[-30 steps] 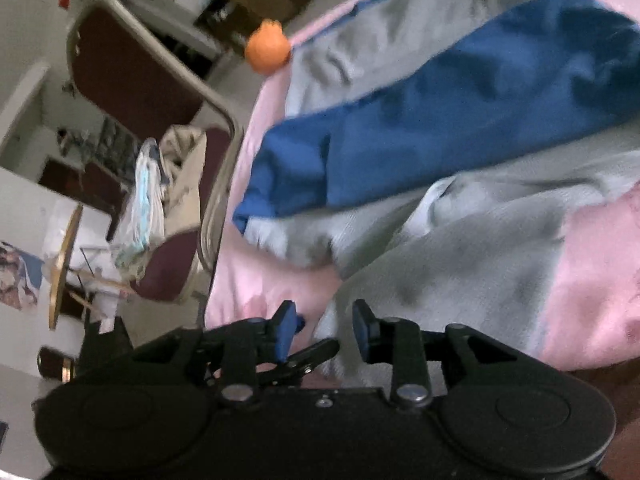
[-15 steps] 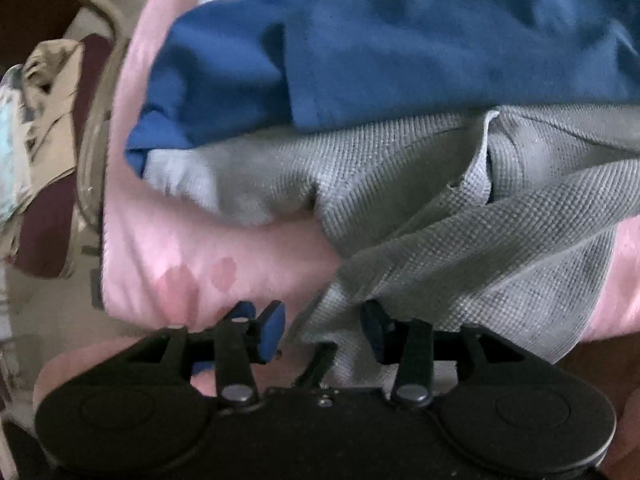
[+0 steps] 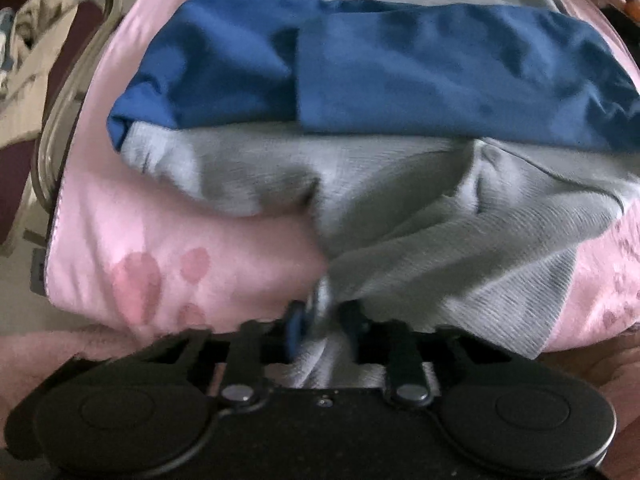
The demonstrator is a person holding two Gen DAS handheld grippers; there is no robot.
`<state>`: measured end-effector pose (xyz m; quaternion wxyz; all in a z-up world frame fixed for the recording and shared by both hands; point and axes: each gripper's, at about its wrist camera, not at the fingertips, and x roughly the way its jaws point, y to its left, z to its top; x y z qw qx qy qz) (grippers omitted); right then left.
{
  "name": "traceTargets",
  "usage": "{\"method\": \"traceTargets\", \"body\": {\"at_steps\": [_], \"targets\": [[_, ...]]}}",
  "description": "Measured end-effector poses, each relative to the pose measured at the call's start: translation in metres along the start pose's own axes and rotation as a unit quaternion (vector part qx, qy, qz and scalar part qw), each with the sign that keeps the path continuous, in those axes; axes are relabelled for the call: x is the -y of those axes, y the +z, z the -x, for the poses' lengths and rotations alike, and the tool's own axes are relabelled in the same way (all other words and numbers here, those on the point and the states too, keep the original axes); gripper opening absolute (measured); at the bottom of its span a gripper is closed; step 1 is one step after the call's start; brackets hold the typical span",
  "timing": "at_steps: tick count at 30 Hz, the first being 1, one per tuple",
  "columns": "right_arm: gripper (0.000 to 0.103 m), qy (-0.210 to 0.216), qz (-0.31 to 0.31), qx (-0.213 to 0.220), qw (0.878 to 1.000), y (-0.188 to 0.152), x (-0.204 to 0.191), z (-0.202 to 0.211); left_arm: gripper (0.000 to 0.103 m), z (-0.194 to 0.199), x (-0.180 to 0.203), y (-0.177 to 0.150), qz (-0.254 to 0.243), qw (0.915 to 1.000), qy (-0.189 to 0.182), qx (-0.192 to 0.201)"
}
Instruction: Fold clothes
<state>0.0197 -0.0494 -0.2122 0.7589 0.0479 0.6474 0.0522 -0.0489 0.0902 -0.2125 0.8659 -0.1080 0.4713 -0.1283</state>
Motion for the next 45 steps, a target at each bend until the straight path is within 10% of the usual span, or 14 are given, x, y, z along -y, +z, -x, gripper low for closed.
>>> {"method": "traceTargets", "body": {"at_steps": [13, 18, 23, 29, 36, 40, 45], "targets": [[0.008, 0.182, -0.095, 0.050, 0.977, -0.041, 0.081, 0.068, 0.073, 0.049, -0.012, 0.007, 0.022, 0.9895, -0.067, 0.126], [0.008, 0.236, -0.137, 0.091, 0.958, -0.048, 0.124, 0.103, 0.095, 0.077, 0.019, -0.005, -0.064, 0.9776, -0.130, 0.153], [0.008, 0.270, -0.146, 0.103, 0.946, -0.035, 0.137, 0.106, 0.097, 0.080, 0.081, -0.019, -0.247, 0.9538, -0.042, 0.166], [0.009, 0.276, -0.109, 0.087, 0.951, -0.036, 0.136, 0.106, 0.096, 0.032, 0.104, -0.004, -0.336, 0.9363, -0.067, 0.078], [0.009, 0.291, -0.108, 0.080, 0.947, -0.038, 0.149, 0.102, 0.061, 0.009, 0.102, 0.002, -0.315, 0.9409, -0.118, 0.037], [0.009, 0.291, -0.103, 0.078, 0.948, -0.035, 0.149, 0.100, 0.019, 0.019, 0.108, -0.004, -0.290, 0.9492, -0.120, 0.028], [0.009, 0.289, -0.089, 0.084, 0.949, -0.033, 0.142, 0.099, 0.010, 0.053, 0.104, -0.015, -0.216, 0.9652, -0.132, 0.066]]}}
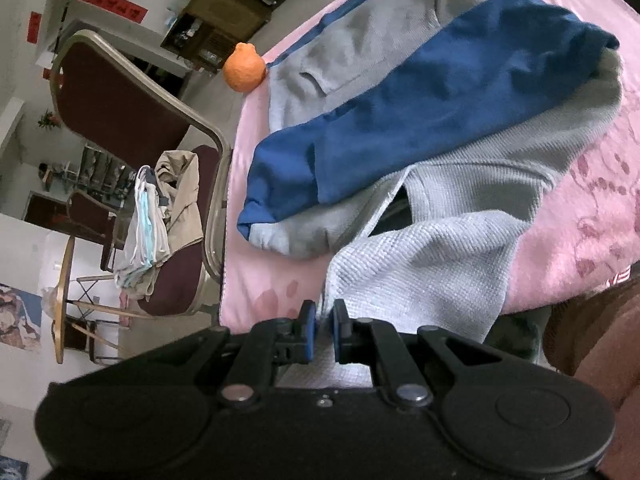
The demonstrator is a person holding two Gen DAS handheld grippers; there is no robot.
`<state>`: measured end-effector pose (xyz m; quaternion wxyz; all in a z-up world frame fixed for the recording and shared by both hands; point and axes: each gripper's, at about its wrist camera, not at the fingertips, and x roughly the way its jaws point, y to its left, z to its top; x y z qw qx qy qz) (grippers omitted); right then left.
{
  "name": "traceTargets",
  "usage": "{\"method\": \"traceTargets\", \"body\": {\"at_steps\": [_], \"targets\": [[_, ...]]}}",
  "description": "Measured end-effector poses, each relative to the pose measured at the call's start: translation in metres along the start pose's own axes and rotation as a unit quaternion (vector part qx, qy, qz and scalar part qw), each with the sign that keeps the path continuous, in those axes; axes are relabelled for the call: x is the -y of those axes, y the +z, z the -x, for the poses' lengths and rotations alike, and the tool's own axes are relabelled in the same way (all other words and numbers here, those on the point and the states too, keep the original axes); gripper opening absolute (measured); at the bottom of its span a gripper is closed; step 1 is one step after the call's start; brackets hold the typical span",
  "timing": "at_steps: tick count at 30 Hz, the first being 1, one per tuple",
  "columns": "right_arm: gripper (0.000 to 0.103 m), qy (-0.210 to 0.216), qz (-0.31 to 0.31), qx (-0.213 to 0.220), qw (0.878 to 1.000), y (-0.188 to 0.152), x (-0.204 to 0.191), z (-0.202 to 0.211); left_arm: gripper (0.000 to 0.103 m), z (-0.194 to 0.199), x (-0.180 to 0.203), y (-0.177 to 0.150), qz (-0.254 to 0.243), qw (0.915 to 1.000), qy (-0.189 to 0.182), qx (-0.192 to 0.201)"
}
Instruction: Fold clothes
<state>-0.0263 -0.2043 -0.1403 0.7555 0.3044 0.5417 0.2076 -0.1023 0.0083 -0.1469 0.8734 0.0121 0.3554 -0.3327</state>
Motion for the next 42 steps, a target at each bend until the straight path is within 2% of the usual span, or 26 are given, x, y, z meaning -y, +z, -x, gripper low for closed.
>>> {"method": "traceTargets", "body": {"at_steps": [3, 6, 8, 10, 11, 13, 16, 19, 23, 27, 30, 33, 35, 36, 38, 40, 42], "targets": [[0.012, 0.011, 0.012, -0.005, 1.000, -0.003, -0.003, -0.002, 0.009, 0.018, 0.004, -0.003, 0.050, 0.9983, 0.007, 0.029], [0.018, 0.024, 0.018, -0.007, 1.000, -0.006, -0.006, -0.003, 0.009, 0.027, 0.004, 0.000, 0.085, 0.9955, 0.020, 0.036], [0.030, 0.029, 0.018, 0.006, 0.999, -0.009, -0.005, 0.008, 0.009, 0.034, 0.000, 0.004, 0.117, 0.9923, 0.014, 0.040], [0.052, 0.038, 0.007, 0.031, 0.999, -0.015, 0.003, 0.028, 0.009, 0.040, -0.007, 0.010, 0.151, 0.9874, 0.001, 0.045], [0.056, 0.043, -0.001, 0.045, 0.998, -0.018, 0.009, 0.039, 0.009, 0.044, -0.010, 0.013, 0.169, 0.9845, -0.005, 0.048], [0.072, 0.054, -0.018, 0.074, 0.996, -0.025, 0.021, 0.060, 0.009, 0.049, -0.016, 0.019, 0.203, 0.9776, -0.018, 0.053], [0.077, 0.064, -0.073, 0.096, 0.991, -0.042, 0.051, 0.075, 0.009, 0.045, -0.015, 0.038, 0.240, 0.9681, -0.038, 0.061], [0.078, 0.071, -0.115, 0.083, 0.987, -0.060, 0.073, 0.065, 0.009, 0.039, -0.005, 0.066, 0.233, 0.9698, -0.030, 0.066], [0.088, 0.056, -0.081, 0.034, 0.995, -0.075, 0.063, 0.041, 0.009, 0.028, 0.011, 0.103, 0.199, 0.9780, -0.017, 0.062], [0.099, 0.038, -0.026, 0.005, 0.999, -0.084, 0.044, 0.022, 0.009, 0.008, 0.022, 0.127, 0.190, 0.9811, -0.015, 0.035], [0.100, 0.021, 0.031, 0.021, 0.999, -0.085, 0.019, 0.016, 0.009, -0.005, 0.034, 0.137, 0.174, 0.9846, -0.012, 0.015], [0.100, -0.011, 0.086, 0.073, 0.994, -0.091, -0.002, 0.019, 0.009, -0.017, 0.047, 0.144, 0.148, 0.9890, 0.003, -0.007], [0.100, -0.052, 0.117, 0.108, 0.986, -0.094, -0.010, 0.024, 0.009, -0.020, 0.052, 0.146, 0.139, 0.9902, 0.005, -0.017], [0.095, -0.081, 0.136, 0.125, 0.979, -0.097, -0.013, 0.026, 0.009, -0.021, 0.054, 0.147, 0.135, 0.9906, 0.005, -0.021], [0.069, -0.138, 0.170, 0.138, 0.966, -0.103, -0.017, 0.027, 0.009, -0.024, 0.056, 0.150, 0.128, 0.9914, 0.011, -0.025], [0.031, -0.190, 0.189, 0.125, 0.955, -0.107, -0.017, 0.028, 0.009, -0.026, 0.056, 0.152, 0.126, 0.9915, 0.016, -0.026], [0.009, -0.216, 0.197, 0.134, 0.947, -0.111, -0.014, 0.038, 0.009, -0.028, 0.052, 0.155, 0.135, 0.9905, 0.013, -0.027]]}}
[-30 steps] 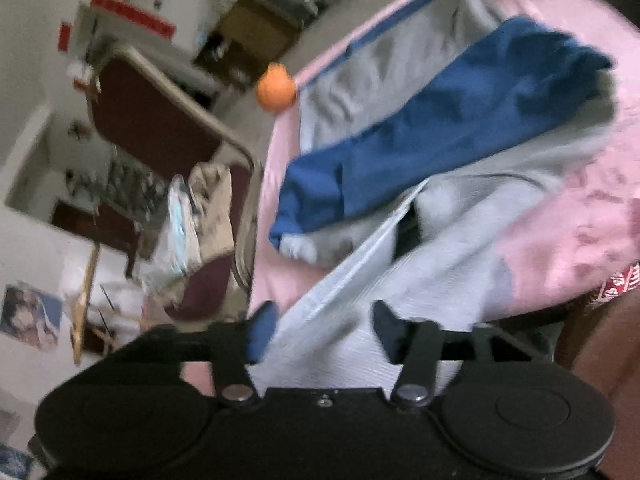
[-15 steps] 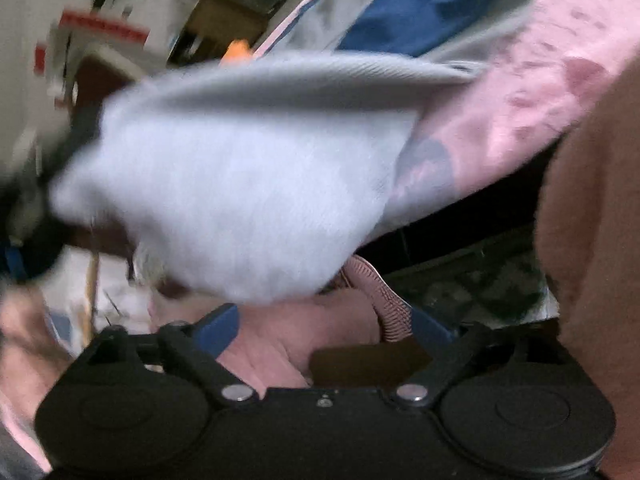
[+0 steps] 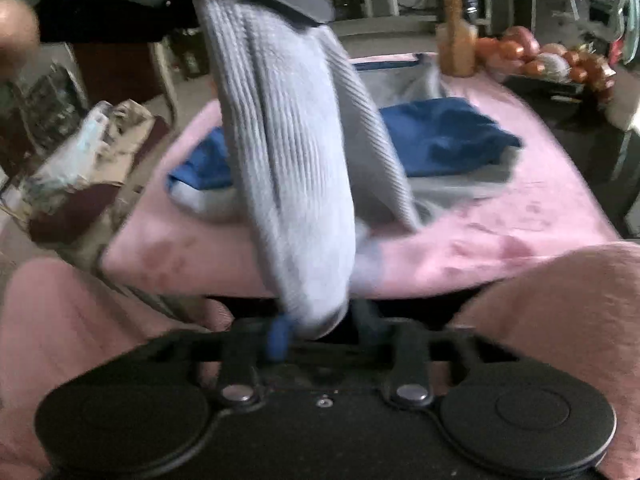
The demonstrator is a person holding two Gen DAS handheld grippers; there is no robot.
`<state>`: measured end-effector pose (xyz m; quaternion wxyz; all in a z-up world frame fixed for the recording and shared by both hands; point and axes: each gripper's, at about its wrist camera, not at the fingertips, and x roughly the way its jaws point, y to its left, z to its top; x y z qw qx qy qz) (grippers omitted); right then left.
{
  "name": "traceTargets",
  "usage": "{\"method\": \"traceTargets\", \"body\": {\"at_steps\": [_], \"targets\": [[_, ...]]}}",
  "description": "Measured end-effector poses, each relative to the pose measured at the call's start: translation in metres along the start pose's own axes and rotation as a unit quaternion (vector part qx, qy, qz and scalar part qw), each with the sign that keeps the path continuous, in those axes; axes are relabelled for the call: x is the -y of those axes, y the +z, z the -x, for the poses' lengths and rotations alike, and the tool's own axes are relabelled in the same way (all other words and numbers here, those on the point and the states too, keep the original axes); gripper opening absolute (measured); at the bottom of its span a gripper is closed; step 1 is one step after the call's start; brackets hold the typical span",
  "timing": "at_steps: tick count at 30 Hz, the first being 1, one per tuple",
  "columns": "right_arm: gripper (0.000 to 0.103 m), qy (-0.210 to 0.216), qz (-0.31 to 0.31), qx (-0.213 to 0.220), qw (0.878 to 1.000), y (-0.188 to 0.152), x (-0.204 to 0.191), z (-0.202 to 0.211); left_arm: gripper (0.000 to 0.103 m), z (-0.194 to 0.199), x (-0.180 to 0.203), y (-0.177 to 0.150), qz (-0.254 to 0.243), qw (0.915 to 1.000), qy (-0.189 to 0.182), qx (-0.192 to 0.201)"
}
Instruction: Fold clothes
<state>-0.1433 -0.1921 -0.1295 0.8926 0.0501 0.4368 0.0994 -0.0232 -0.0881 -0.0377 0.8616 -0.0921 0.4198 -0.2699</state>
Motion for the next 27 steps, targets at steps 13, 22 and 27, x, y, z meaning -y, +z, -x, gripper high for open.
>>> {"method": "traceTargets", "body": {"at_steps": [13, 22, 27], "targets": [[0.008, -0.037, -0.071, 0.078, 0.994, 0.043, 0.070, 0.027, 0.009, -0.019, -0.019, 0.045, 0.052, 0.9985, 0.004, 0.018], [0.008, -0.029, -0.037, 0.078, 0.996, 0.120, 0.076, -0.017, 0.010, -0.058, -0.077, 0.102, 0.126, 0.9907, 0.046, 0.019], [0.008, -0.012, -0.023, 0.059, 0.998, 0.172, 0.076, -0.067, 0.009, -0.099, -0.125, 0.138, 0.171, 0.9815, 0.086, 0.012]]}}
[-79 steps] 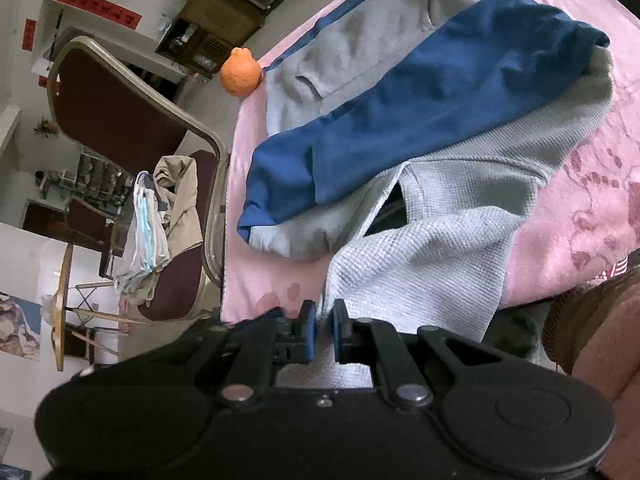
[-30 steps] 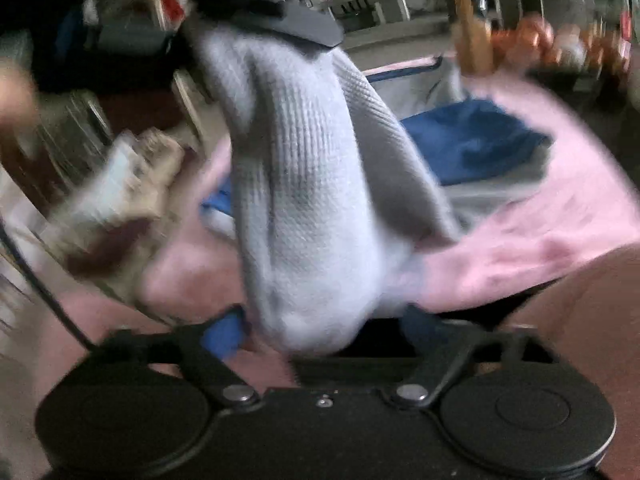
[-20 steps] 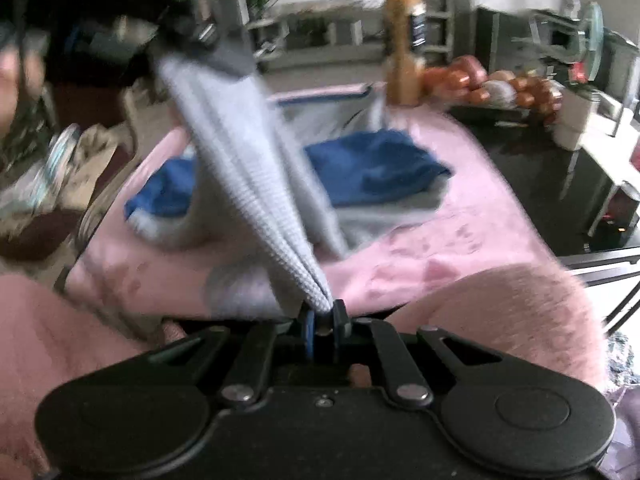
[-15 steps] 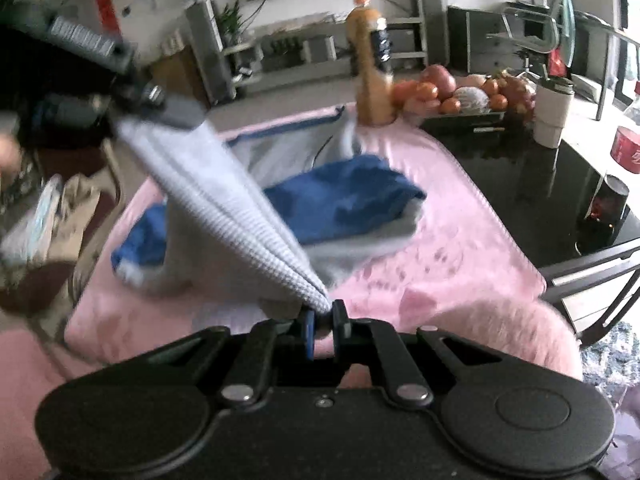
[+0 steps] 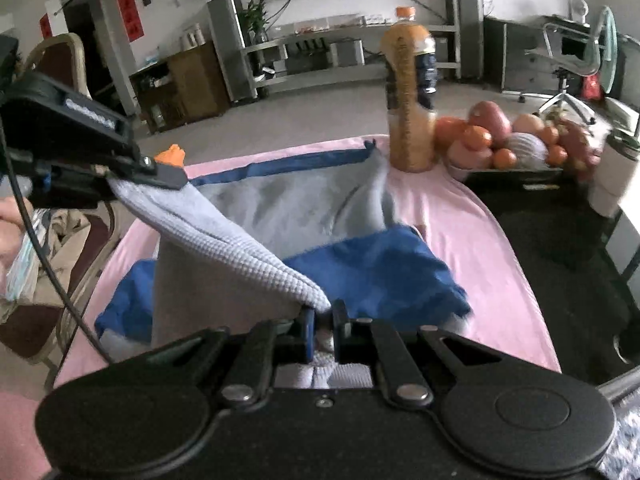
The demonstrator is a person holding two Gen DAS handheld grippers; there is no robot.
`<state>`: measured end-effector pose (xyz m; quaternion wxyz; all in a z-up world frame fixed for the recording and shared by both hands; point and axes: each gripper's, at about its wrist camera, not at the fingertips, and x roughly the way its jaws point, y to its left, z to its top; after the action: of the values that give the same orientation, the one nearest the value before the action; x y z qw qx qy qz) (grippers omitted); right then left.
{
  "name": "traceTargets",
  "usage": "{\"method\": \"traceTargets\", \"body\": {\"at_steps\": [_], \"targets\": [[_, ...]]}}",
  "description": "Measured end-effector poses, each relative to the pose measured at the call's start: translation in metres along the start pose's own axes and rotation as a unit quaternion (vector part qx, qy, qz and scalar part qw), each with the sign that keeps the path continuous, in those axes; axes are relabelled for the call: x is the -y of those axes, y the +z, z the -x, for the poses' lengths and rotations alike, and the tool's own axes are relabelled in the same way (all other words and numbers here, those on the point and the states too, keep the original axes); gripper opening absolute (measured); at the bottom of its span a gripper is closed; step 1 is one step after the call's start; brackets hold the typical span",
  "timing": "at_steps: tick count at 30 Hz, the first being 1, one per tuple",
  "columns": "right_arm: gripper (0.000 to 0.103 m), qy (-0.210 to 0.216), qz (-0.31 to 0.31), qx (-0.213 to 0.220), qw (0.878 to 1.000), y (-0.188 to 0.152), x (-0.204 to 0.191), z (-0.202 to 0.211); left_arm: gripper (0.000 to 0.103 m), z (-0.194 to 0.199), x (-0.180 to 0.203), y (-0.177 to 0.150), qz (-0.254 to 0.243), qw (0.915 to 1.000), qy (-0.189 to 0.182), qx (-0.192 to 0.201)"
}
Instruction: Fold clothes
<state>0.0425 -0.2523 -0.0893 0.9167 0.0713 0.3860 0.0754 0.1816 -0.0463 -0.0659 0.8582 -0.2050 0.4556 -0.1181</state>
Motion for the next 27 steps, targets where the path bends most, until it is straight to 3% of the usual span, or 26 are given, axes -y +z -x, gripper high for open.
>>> {"method": "traceTargets", "body": {"at_steps": [8, 9, 11, 12, 13, 15, 18, 20, 24, 26, 27], "targets": [[0.009, 0.010, -0.018, -0.039, 0.999, 0.044, 0.007, -0.128, 0.011, -0.105, -0.074, 0.037, 0.110, 0.9928, 0.037, -0.031], [0.010, 0.010, -0.028, -0.046, 0.998, 0.047, 0.010, -0.148, 0.015, -0.119, -0.084, 0.040, 0.122, 0.9911, 0.042, -0.033], [0.021, 0.013, -0.053, -0.052, 0.997, 0.050, 0.018, -0.178, 0.023, -0.131, -0.099, 0.044, 0.136, 0.9892, 0.048, -0.024], [0.040, 0.014, -0.068, -0.058, 0.996, 0.052, 0.023, -0.190, 0.027, -0.134, -0.106, 0.046, 0.142, 0.9886, 0.049, -0.017], [0.048, 0.013, -0.085, -0.072, 0.994, 0.053, 0.029, -0.198, 0.034, -0.133, -0.110, 0.047, 0.142, 0.9889, 0.044, -0.008], [0.050, 0.023, -0.126, -0.092, 0.988, 0.057, 0.041, -0.198, 0.035, -0.115, -0.113, 0.045, 0.124, 0.9919, 0.021, 0.018], [0.068, 0.067, -0.191, -0.087, 0.975, 0.052, 0.063, -0.163, 0.036, -0.072, -0.106, 0.032, 0.056, 0.9974, 0.012, 0.043], [0.068, 0.106, -0.238, -0.086, 0.962, 0.044, 0.079, -0.138, 0.036, -0.043, -0.100, 0.020, 0.009, 0.9984, 0.006, 0.056], [0.068, 0.236, -0.328, -0.075, 0.912, 0.016, 0.101, -0.097, 0.036, -0.001, -0.087, -0.021, -0.078, 0.9956, -0.004, 0.052], [0.068, 0.238, -0.339, -0.062, 0.908, 0.001, 0.102, -0.089, 0.036, -0.002, -0.081, -0.043, -0.115, 0.9925, 0.004, 0.041], [0.057, 0.231, -0.340, -0.057, 0.910, -0.006, 0.102, -0.087, 0.034, -0.006, -0.078, -0.054, -0.132, 0.9906, 0.010, 0.034]]}}
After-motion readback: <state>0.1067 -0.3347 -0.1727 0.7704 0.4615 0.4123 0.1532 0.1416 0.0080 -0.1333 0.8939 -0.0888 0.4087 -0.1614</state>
